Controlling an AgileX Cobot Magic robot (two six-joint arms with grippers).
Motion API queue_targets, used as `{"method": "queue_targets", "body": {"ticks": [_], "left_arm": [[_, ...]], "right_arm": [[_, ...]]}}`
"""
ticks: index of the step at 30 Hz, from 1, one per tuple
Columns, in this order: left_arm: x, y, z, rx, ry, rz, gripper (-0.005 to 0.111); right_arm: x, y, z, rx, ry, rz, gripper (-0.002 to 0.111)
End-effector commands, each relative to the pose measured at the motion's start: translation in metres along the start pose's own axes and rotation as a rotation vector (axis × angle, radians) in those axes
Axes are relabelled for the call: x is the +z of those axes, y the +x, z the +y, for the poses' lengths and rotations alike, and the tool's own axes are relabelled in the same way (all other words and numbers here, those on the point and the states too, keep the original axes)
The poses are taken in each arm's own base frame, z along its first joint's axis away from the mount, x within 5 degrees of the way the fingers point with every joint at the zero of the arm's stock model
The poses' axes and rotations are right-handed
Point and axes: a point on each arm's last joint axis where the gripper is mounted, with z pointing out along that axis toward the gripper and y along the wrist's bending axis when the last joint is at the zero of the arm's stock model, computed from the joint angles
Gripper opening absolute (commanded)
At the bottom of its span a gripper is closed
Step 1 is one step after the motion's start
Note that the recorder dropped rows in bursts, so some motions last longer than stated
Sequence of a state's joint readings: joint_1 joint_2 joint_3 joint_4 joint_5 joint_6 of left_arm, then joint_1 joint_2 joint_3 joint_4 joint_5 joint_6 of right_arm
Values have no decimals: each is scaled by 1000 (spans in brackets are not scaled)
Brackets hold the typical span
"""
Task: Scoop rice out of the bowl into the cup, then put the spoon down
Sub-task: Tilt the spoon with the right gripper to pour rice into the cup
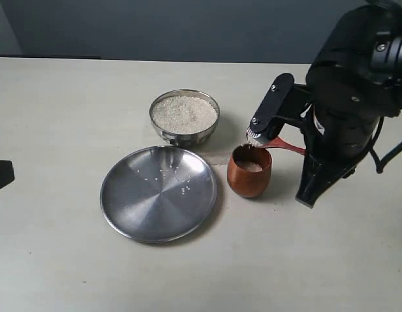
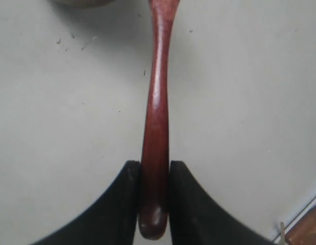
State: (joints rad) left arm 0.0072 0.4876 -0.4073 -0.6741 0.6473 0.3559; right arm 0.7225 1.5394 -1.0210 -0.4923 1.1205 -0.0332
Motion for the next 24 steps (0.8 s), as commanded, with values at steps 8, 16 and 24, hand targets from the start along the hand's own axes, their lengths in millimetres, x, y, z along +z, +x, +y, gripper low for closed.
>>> {"method": "queue_targets", "body": {"ticks": [8, 16, 24], "left_arm": [[0, -2, -1, -4, 2, -4, 0], [0, -2, -1, -4, 2, -4, 0], [0, -2, -1, -4, 2, -4, 0]], "right_arm": [[4, 0, 2, -38, 72, 78, -1], [3, 3, 0, -48, 96, 106, -1], [-2, -2, 9, -98, 119, 91, -1]]}}
